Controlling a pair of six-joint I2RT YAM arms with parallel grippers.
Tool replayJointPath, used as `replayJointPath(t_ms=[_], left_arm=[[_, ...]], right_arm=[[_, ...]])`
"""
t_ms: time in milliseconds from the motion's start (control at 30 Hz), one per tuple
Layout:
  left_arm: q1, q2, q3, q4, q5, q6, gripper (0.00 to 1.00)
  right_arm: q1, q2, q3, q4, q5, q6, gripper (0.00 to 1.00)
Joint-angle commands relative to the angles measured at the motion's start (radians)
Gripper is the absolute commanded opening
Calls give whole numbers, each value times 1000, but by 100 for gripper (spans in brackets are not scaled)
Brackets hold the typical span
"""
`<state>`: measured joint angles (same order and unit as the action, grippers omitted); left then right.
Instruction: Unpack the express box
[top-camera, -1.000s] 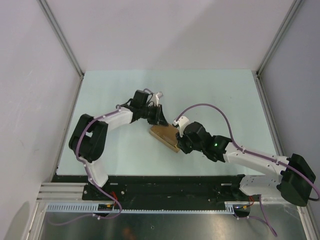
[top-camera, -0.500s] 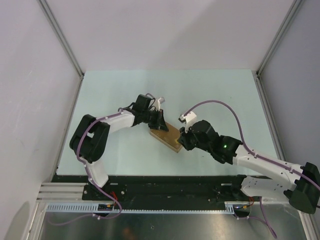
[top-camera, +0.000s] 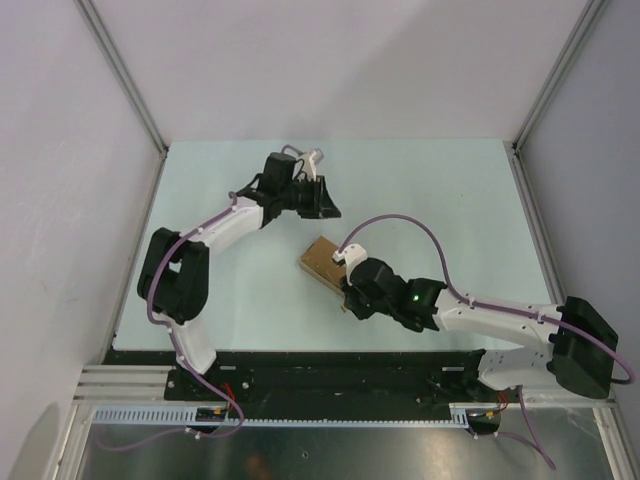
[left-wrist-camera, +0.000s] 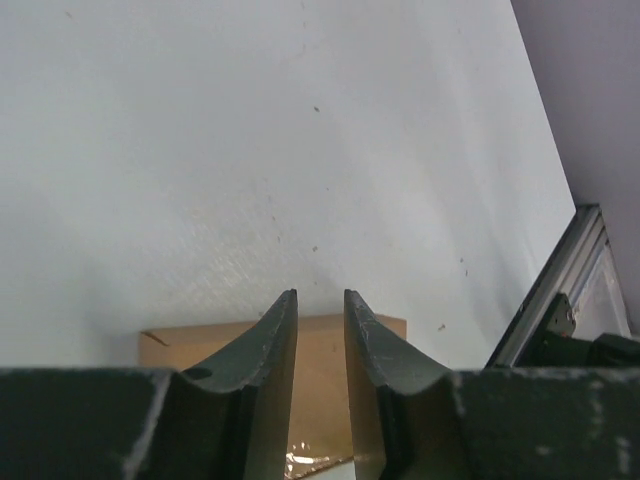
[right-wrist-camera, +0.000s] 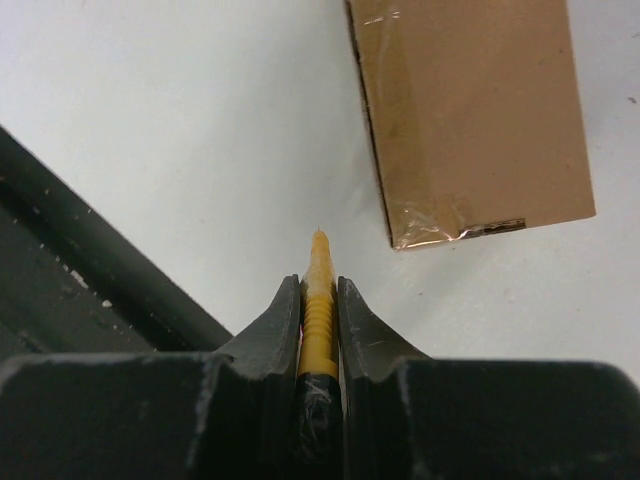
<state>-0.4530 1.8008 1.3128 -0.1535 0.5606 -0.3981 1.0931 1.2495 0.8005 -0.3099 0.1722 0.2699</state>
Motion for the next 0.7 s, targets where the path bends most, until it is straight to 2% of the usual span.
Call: replayJointPath(t_ms=[0,133,333,667], left_arm=[[28,52,55,9,-38,-19,30],[37,112,80,8,-42,-7,31],[39,204,111,9,36,-2,33],[39,186,31,9,96,25,33]], right_arm=[[-6,22,13,63,99,67,0],[-12,44,3,60,171,97,0],[-38,13,0,9,257,130,0],[-150,22,-12,-14,328,181,0]])
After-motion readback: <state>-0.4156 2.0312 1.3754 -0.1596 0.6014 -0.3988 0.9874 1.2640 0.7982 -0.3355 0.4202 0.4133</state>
